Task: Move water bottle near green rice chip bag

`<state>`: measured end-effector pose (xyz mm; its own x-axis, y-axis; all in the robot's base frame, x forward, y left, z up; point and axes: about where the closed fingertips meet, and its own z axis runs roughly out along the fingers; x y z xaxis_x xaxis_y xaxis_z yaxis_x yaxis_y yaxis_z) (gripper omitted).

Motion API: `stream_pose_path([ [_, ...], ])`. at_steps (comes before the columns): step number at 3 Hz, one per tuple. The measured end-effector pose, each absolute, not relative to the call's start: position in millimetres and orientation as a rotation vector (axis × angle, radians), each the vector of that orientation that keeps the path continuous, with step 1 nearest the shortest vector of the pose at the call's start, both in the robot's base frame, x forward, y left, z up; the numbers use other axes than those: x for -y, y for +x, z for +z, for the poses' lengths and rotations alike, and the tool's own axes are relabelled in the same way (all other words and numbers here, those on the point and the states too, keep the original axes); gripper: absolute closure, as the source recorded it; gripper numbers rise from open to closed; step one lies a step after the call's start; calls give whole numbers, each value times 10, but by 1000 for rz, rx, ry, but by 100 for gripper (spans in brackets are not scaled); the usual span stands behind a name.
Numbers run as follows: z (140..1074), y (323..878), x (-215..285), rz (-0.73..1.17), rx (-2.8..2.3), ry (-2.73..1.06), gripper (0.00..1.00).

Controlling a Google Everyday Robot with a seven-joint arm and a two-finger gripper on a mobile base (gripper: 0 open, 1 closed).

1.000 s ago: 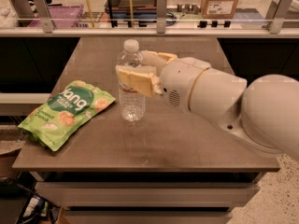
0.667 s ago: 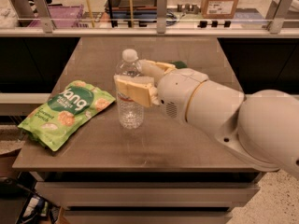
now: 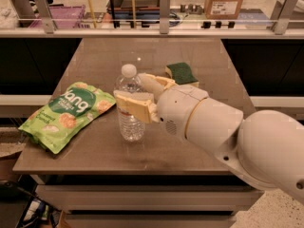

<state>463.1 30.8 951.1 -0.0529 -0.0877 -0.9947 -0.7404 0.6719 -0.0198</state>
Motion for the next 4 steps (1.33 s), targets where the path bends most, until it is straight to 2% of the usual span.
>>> stream_pose_path([
  [4, 9532, 4777, -483, 656, -1522, -786, 100],
])
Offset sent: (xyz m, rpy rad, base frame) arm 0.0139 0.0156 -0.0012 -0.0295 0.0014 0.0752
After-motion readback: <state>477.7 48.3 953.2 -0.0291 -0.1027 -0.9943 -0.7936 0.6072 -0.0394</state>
